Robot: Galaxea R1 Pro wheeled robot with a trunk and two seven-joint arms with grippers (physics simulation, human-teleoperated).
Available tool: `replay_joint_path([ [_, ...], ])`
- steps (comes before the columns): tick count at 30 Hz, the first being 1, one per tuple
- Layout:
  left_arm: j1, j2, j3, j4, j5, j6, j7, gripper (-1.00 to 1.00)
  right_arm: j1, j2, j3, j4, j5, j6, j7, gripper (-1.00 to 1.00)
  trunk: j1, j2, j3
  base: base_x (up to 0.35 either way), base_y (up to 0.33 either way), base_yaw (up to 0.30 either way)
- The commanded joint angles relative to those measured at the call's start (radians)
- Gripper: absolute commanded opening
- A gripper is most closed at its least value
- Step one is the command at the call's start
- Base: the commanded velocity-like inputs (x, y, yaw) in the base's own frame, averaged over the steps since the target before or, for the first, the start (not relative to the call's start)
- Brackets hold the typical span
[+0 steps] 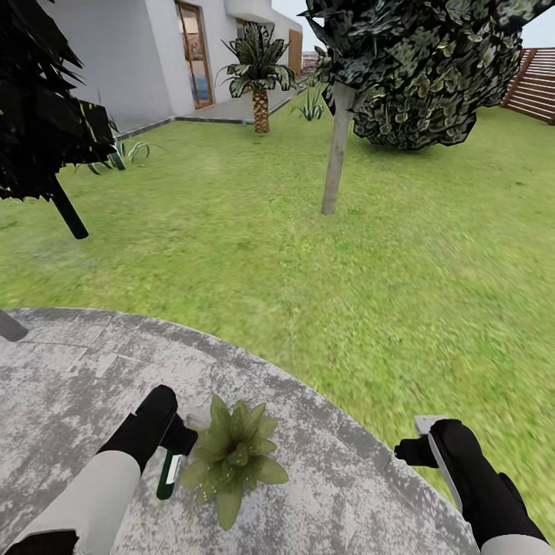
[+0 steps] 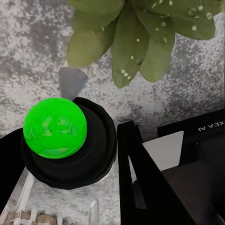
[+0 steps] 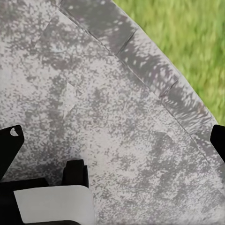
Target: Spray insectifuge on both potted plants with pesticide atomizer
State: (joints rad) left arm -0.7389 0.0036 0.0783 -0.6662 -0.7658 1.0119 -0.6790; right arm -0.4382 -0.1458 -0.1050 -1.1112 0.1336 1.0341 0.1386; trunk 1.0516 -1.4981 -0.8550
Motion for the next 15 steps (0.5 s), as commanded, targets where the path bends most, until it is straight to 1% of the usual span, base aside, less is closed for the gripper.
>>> replay_joint_path([
  [1,0.002,-0.001,0.003,-0.001,-0.010,0.002,-0.011,-1.00,0.000,0.000,-0.001,-0.001,0.011,0.004,0.010,1.00,0.000,0.000,-0.001,0.000,0.000,0.000],
  [4,0.009,-0.001,0.005,-0.001,-0.010,0.002,-0.012,-1.00,0.000,0.001,-0.001,-0.001,0.011,0.004,0.010,1.00,0.000,0.000,-0.001,0.000,0.000,0.000],
  [9,0.036,-0.001,0.006,0.000,-0.010,0.002,-0.013,-1.00,0.000,0.000,-0.001,-0.001,0.011,0.004,0.010,1.00,0.000,0.000,-0.001,0.000,0.000,0.000],
  [15,0.101,-0.001,0.006,0.002,-0.010,0.002,-0.013,-1.00,0.000,0.001,-0.001,-0.001,0.011,0.003,0.010,1.00,0.000,0.000,-0.001,0.000,0.000,0.000],
])
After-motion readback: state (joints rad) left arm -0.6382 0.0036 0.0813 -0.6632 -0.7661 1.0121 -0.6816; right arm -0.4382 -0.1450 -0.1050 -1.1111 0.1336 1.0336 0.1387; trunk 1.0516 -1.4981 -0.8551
